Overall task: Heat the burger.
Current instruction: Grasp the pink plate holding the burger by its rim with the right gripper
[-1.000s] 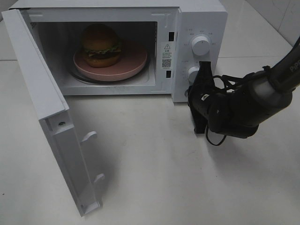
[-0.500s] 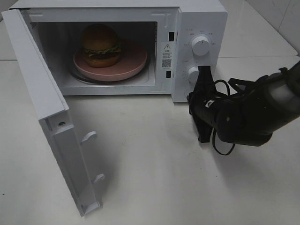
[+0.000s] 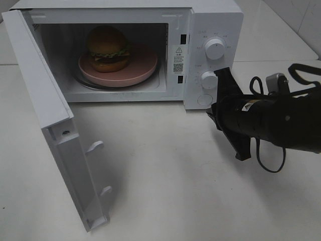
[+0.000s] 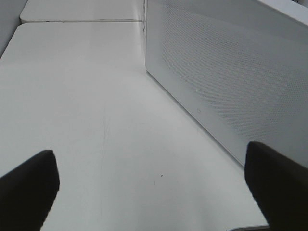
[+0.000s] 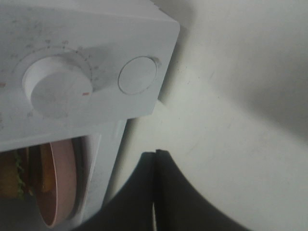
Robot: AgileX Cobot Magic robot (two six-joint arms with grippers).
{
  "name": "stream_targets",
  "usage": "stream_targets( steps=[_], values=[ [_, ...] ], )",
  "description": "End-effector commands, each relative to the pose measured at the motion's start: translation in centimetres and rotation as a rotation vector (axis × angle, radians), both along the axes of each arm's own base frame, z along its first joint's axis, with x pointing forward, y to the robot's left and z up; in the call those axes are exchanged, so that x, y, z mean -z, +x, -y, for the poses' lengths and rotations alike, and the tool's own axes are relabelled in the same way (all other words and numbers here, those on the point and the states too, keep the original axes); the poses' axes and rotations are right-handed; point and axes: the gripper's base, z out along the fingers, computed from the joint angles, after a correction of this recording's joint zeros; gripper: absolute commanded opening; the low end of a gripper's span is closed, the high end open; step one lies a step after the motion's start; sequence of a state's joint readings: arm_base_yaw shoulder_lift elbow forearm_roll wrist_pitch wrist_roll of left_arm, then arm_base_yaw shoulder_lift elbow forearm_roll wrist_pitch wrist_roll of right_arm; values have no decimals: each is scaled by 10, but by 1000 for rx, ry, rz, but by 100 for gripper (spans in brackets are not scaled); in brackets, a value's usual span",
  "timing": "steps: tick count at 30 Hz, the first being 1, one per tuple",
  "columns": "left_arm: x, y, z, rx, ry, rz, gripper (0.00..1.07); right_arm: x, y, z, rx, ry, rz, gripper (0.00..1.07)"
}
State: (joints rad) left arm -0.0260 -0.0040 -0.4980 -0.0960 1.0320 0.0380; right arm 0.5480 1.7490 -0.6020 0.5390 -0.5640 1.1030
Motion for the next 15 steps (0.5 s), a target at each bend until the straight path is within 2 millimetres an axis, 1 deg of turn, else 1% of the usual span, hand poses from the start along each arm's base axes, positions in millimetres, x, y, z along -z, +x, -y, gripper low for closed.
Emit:
stream_targets(
  steps=[1, 2, 4, 5, 6, 7, 8, 9, 10, 12, 13, 14, 15],
  values=[
    [0, -3, 0, -3, -6, 28, 100, -17, -10, -2, -142, -92, -9, 0],
    [0, -3, 0, -3, -6, 28, 100, -17, -10, -2, -142, -92, -9, 0],
    [0, -3, 0, -3, -6, 28, 100, -26, -16, -2, -226, -145, -13, 0],
    [0, -3, 0, -3, -6, 28, 100, -26, -16, -2, -226, -145, -13, 0],
    [0, -3, 0, -3, -6, 28, 100, -31, -20, -2, -291, -188, -19, 0],
    [0, -3, 0, -3, -6, 28, 100, -31, -20, -2, -291, -188, -19, 0],
    [0, -3, 0, -3, -6, 28, 100, -34, -23, -2, -327, -209, -22, 0],
    [0, -3, 0, -3, -6, 28, 100, -41, -27, -3, -401, -247, -27, 0],
    [0, -3, 0, -3, -6, 28, 100, -41, -27, -3, -401, -247, -27, 0],
    [0, -3, 0, -3, -6, 28, 100, -50, -31, -6, -520, -310, -30, 0],
    [0, -3, 0, -3, -6, 28, 100, -50, -31, -6, -520, -310, -30, 0],
    [0, -3, 0, -3, -6, 28, 100, -54, -33, -8, -598, -347, -36, 0],
    [0, -3, 0, -3, -6, 28, 100, -54, -33, -8, -598, -347, -36, 0]
  ],
)
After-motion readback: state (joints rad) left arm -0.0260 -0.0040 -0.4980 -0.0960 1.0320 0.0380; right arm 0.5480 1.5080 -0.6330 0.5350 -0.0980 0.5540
